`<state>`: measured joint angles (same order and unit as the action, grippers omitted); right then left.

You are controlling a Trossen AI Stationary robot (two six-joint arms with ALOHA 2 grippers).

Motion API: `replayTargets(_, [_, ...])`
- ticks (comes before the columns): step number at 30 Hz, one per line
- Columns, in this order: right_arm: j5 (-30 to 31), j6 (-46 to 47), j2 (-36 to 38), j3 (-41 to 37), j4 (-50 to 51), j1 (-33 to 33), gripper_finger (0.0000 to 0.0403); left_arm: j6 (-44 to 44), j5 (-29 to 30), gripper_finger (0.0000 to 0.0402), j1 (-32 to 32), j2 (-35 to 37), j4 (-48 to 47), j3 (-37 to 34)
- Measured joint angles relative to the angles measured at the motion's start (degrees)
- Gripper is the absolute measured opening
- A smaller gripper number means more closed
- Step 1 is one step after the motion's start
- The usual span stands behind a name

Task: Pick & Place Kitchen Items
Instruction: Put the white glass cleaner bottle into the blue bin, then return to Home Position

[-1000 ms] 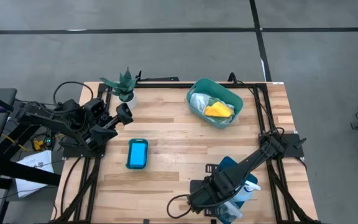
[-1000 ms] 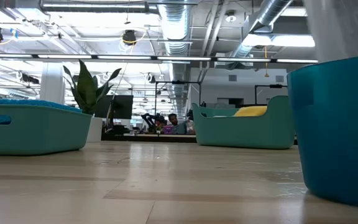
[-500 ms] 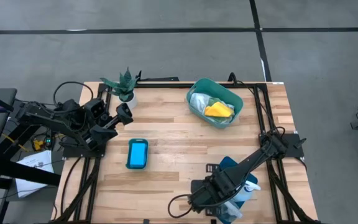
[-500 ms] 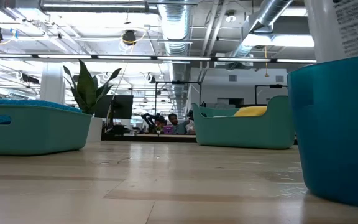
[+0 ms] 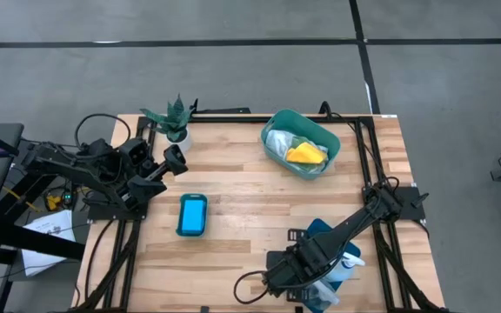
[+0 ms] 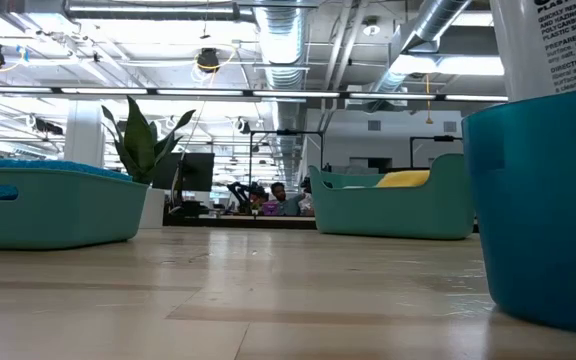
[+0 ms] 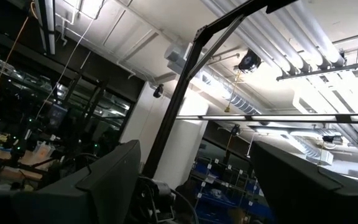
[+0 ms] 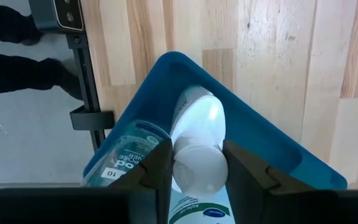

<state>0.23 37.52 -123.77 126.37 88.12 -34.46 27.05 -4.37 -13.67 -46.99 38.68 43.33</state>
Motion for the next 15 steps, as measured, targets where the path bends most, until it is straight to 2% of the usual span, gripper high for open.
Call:
replayTargets(3, [-0.04, 0.02, -0.04, -0.02, -0.27, 0.02, 0.0114, 0.13, 0.01, 0.0301, 0.01, 0.0, -0.17, 0.0])
replayTargets(10, [-0.83, 3.45, -0.53, -0.28, -0.5, -0.06, 0.0251, 0.15, -0.01, 0.0301, 0.01, 0.0, -0.15, 0.0])
replayTargets(15, [-0.81, 5.21, -0.61, -0.31, -0.17, 0.06, 0.0292, 0.08, -0.01, 0.0301, 0.02, 0.0, -0.15, 0.0])
